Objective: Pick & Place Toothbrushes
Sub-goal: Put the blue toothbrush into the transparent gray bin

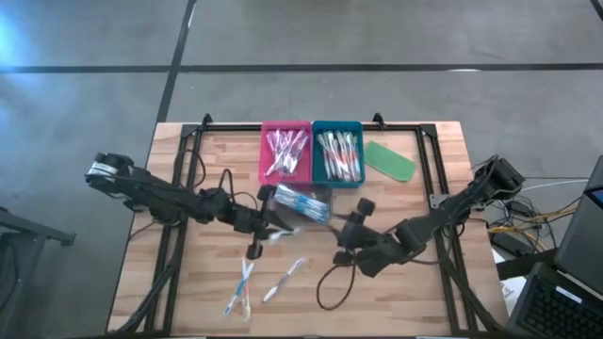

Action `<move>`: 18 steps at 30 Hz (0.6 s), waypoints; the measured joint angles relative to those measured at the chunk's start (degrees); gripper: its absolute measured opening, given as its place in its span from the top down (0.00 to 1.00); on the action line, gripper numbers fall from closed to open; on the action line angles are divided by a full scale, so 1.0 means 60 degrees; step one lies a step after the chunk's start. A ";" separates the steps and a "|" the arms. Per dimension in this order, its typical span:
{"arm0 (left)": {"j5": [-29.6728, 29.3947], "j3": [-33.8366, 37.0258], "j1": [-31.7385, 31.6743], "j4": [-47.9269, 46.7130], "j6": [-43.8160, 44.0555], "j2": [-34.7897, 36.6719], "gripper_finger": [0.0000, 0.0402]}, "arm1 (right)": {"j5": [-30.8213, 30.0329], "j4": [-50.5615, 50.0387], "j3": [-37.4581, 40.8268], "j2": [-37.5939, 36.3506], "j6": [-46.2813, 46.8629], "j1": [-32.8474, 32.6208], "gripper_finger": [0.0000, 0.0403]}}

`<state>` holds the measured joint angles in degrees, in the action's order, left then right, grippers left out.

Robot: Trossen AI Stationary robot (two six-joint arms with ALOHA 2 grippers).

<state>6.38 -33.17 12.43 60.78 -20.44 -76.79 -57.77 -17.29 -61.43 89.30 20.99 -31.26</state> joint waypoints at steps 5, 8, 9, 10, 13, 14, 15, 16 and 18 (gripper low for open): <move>0.0423 -0.0003 -0.0007 0.0341 -0.0003 -0.0288 0.93 | 0.1647 0.3077 0.0286 0.0007 -0.2565 0.0017 0.56; 0.0878 -0.0221 -0.0011 0.0359 0.0099 -0.0471 0.93 | 0.1688 0.4205 0.0419 0.0007 -0.3362 0.0024 0.54; 0.1009 -0.0313 -0.0009 0.0362 0.0089 -0.0552 0.93 | 0.1688 0.4517 0.0458 0.0007 -0.3530 0.0028 0.53; 0.1088 -0.0396 -0.0007 0.0362 0.0040 -0.0642 0.93 | 0.1688 0.4807 0.0495 0.0007 -0.3665 0.0035 0.53; 0.1105 -0.0606 0.0000 0.0366 -0.0082 -0.0964 0.93 | 0.1717 0.5350 0.0640 0.0007 -0.3960 0.0041 0.51; 0.1102 -0.0682 -0.0003 0.0389 -0.0085 -0.1090 0.93 | 0.1743 0.5413 0.0673 0.0018 -0.3993 0.0042 0.51; 0.1102 -0.0756 -0.0004 0.0425 -0.0115 -0.1225 0.93 | 0.1780 0.5429 0.0702 0.0031 -0.3998 0.0042 0.51; 0.1102 -0.0862 -0.0004 0.0460 -0.0175 -0.1360 0.93 | 0.1888 0.5424 0.0724 0.0036 -0.4002 0.0044 0.51; 0.1098 -0.1071 -0.0009 0.0495 -0.0410 -0.1585 0.93 | 0.2236 0.5424 0.0729 0.0040 -0.4000 0.0050 0.52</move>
<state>12.97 -39.59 12.37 63.75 -22.90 -86.30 -44.35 15.26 -57.06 89.54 -3.01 -30.96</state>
